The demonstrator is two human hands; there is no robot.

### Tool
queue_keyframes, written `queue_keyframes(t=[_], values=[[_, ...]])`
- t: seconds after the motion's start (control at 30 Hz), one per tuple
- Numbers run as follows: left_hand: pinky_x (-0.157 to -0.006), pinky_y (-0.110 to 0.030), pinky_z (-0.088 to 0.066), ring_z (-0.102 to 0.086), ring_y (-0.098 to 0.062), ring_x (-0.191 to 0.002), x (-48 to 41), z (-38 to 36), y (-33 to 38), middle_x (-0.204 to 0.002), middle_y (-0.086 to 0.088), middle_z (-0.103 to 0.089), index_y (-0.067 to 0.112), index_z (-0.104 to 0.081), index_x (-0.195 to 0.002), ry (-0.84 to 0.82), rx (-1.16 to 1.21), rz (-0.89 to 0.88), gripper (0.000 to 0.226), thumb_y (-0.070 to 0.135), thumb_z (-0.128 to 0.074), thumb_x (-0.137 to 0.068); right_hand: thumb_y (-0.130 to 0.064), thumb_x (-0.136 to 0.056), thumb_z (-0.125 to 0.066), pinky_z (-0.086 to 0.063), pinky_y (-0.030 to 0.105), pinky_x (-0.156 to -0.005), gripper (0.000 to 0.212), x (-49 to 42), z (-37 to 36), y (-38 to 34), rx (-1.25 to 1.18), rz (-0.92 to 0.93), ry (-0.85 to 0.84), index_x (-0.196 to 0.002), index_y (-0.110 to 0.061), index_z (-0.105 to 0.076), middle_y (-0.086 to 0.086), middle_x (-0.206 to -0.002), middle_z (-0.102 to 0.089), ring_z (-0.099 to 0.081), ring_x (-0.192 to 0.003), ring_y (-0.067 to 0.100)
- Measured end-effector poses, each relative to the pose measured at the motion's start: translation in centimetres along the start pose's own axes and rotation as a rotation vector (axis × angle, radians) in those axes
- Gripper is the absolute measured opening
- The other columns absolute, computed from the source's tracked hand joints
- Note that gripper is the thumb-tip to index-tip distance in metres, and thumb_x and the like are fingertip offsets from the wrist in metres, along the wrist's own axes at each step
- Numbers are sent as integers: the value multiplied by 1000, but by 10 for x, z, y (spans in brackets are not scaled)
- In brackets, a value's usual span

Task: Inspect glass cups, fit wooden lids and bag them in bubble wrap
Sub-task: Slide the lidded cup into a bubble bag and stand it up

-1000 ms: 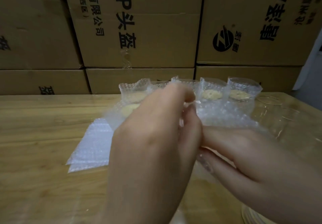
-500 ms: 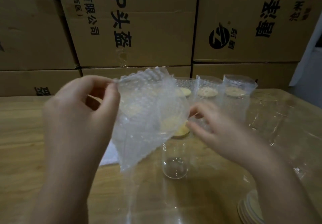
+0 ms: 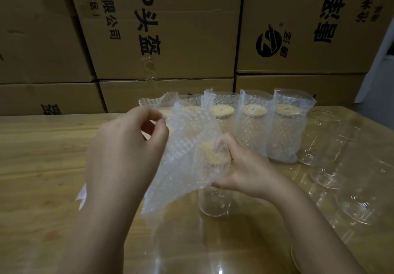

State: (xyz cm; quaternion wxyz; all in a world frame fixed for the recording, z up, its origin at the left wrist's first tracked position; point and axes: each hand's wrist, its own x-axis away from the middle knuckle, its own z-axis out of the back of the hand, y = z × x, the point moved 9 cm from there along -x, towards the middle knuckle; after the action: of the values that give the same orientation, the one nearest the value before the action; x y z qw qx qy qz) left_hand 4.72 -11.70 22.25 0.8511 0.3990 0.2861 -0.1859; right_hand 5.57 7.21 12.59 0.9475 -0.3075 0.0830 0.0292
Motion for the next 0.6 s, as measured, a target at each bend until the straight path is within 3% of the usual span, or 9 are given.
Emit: queue_keyframes(t=[0.17,0.37,0.5,0.6], values=[[-59,-45,-54,-61,-16,-62,-2,-4,-5,-72,14,-63,27,-67,-87,-15,24,13,10,28,-58,-91,-48,-67,-80,-50,35,-82,54,-2,3,3,-37,-12,36,-105,-37,-43,-19,-113,-53,-55,-98,2],[-60,-46,-54,-61,-16,-63,-5,-2,-9,-73,13,-63,25,-68,-87,19,79,29,11,26,-58,-91,-55,-64,-74,-53,37,-77,51,1,12,-3,-6,-11,65,-100,-41,-42,-19,-106,-55,-57,-90,3],[-59,-45,-54,-60,-13,-61,-5,-4,-11,-71,15,-61,26,-67,-85,13,78,35,10,27,-59,-91,-72,-45,-65,-55,37,-74,62,17,68,0,-147,-43,444,-93,-44,-39,-26,-102,-50,-58,-91,5],[-58,-43,-53,-59,-10,-60,-3,-13,-10,-68,14,-60,29,-66,-81,-9,89,49,11,28,-59,-89,-70,-53,-71,-53,29,-75,62,43,106,1,-244,13,805,-99,-47,-37,-23,-106,-50,-59,-94,5]])
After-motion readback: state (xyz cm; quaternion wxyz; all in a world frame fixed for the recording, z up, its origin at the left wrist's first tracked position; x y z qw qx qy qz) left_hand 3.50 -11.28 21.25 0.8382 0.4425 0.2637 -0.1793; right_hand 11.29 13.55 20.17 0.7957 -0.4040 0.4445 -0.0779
